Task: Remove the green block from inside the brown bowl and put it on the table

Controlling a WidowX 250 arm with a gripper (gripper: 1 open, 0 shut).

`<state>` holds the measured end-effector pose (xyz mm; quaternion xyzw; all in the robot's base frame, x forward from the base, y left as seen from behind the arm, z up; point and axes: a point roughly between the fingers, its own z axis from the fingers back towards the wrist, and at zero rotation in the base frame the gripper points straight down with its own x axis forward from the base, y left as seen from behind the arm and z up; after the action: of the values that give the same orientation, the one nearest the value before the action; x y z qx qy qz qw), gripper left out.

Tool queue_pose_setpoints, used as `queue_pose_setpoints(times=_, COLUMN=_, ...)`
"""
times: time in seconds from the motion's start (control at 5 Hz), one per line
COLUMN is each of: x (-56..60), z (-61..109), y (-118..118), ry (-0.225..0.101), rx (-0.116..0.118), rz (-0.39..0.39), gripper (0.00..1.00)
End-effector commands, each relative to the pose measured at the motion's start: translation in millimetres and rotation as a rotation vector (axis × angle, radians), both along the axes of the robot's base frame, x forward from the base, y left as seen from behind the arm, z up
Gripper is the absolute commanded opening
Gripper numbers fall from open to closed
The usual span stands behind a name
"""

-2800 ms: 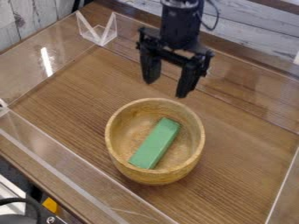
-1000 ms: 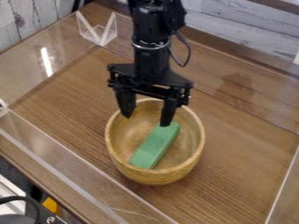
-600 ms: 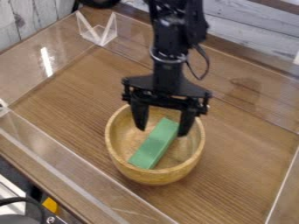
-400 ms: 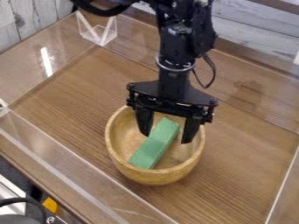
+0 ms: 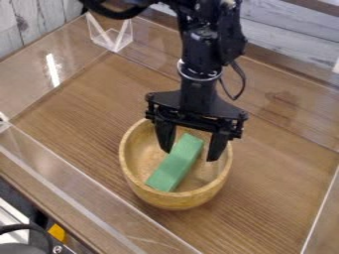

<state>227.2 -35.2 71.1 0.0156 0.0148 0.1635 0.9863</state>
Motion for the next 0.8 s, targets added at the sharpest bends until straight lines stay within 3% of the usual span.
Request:
queue_pose_setpoints(times=0.0, x=5.7, z=-0.2, y=-4.6, ry=-0.018, rx=0.003, rz=0.048, gripper=1.0)
queue_pose_setpoints(times=0.4, x=0.9, z=2.2, y=5.5, ry=-0.015, rx=0.007, rz=0.017, gripper=1.0)
queue_pose_setpoints(times=0.6, x=3.9, z=3.7, y=14.3, ry=-0.012, rx=0.006, rz=0.039, gripper=1.0)
